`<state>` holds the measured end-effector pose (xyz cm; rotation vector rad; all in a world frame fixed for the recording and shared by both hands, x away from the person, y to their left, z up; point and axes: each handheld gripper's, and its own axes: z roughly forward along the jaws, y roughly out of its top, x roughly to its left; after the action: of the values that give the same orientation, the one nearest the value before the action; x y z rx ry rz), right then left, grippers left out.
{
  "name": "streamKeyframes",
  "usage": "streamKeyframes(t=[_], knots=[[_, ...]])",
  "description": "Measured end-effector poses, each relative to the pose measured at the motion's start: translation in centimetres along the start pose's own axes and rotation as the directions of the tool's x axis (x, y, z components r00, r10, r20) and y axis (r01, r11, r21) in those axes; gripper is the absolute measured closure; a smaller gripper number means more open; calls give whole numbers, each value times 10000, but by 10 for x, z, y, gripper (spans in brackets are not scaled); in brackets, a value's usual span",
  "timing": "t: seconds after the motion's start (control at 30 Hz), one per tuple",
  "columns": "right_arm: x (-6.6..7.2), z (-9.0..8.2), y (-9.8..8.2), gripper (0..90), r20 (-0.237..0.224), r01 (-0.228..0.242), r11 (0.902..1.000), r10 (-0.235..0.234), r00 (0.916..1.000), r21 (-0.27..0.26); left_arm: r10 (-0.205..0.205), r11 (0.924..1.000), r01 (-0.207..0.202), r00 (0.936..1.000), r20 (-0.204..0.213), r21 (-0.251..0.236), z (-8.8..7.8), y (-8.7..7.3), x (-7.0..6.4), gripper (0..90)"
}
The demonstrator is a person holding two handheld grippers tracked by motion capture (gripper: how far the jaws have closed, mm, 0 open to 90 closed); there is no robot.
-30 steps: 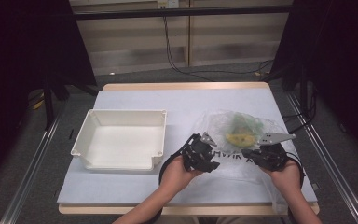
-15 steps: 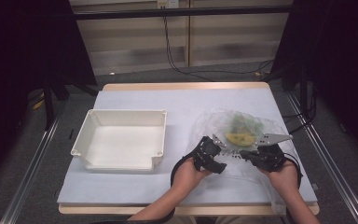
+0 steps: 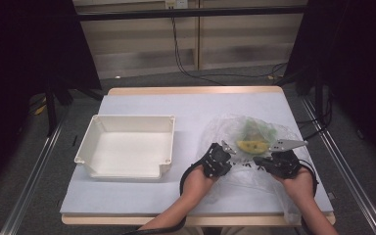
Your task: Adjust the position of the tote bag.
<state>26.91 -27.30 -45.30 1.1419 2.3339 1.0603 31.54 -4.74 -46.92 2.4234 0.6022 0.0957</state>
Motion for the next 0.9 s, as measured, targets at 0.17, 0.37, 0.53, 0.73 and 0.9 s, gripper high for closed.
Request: streamKeyframes(t=[0.17,0.37,0.53,0.73,0.9], knots=[[-14,-3,7,900,330,-127,9999,129,9994,-69,113,9982,-142,9987,492,576,-10,-6,-1,900],[-28,-5,17,900,756,-243,9994,262,9968,-252,20,9976,-73,9971,760,695,-20,-18,-3,900],[-43,-4,26,900,1167,-279,9993,306,9927,-249,319,9969,-365,9973,662,692,-23,-22,-4,900],[-63,-8,33,900,1510,-474,9985,513,9872,-291,270,9958,-350,9952,940,850,-26,-24,-2,900],[-67,-5,34,900,1716,-383,9989,422,9843,-259,-99,9960,1,9939,1096,897,-29,-28,-5,900]])
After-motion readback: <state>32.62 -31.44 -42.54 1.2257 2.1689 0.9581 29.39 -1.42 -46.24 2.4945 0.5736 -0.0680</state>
